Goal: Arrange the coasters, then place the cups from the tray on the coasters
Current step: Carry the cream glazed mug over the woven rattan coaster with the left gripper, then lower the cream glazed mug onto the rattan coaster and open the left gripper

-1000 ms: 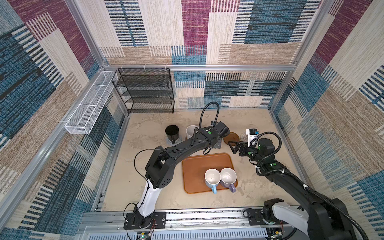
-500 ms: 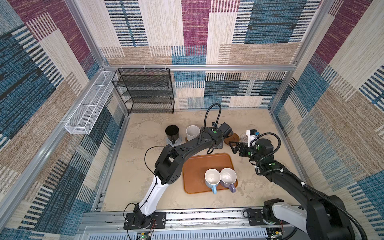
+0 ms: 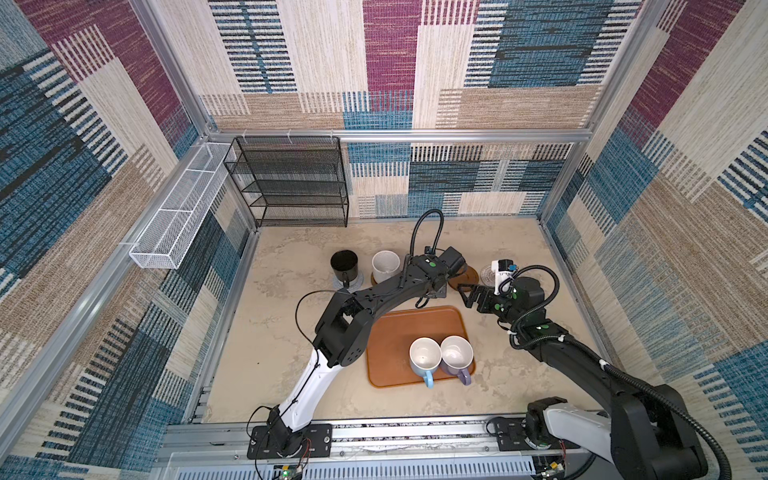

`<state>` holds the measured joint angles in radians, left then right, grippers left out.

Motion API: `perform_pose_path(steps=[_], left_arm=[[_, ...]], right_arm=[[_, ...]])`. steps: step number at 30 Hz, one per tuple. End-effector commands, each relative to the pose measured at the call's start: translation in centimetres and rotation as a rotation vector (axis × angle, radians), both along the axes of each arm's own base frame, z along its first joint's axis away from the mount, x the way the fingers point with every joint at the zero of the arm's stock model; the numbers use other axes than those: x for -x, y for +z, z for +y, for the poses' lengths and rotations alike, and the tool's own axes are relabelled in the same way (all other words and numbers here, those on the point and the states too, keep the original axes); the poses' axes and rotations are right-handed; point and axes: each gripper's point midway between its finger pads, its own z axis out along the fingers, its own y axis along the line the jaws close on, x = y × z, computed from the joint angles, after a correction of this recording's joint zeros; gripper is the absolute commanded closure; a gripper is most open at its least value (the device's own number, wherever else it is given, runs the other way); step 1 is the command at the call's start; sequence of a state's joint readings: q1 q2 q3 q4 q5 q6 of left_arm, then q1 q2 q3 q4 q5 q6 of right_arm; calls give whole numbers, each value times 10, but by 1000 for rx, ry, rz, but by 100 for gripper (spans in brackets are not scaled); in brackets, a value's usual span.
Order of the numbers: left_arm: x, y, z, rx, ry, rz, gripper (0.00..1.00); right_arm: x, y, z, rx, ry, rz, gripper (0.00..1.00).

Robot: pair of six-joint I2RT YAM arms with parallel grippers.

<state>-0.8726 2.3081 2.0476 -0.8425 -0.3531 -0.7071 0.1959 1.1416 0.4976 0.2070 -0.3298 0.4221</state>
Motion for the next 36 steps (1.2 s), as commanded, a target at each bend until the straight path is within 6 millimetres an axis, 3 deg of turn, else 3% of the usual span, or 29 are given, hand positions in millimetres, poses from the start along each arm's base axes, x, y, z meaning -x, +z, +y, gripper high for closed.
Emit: perform_pose_path(steps=[1,5,8,26,32,36], left_arm=[[-5,4,-3,23,26,-27,86],[-3,2,-3,27,24,-15,72],[-1,3,-4,37,19,-7,67],[19,17,-20,166,-33,43,66],[19,27,-12,157,-23,11,66],[23,44,-9,181,-45,-5,50]], right_arm=[[-5,12,1,-17,-7,-39,0],[-4,11,1,-18,-6,-37,0],[-5,11,1,-18,-5,-36,0],[-4,6,0,-15,-10,-25,0],[-1,7,2,-21,3,-29,0],[2,14,8,-30,49,-52,0]])
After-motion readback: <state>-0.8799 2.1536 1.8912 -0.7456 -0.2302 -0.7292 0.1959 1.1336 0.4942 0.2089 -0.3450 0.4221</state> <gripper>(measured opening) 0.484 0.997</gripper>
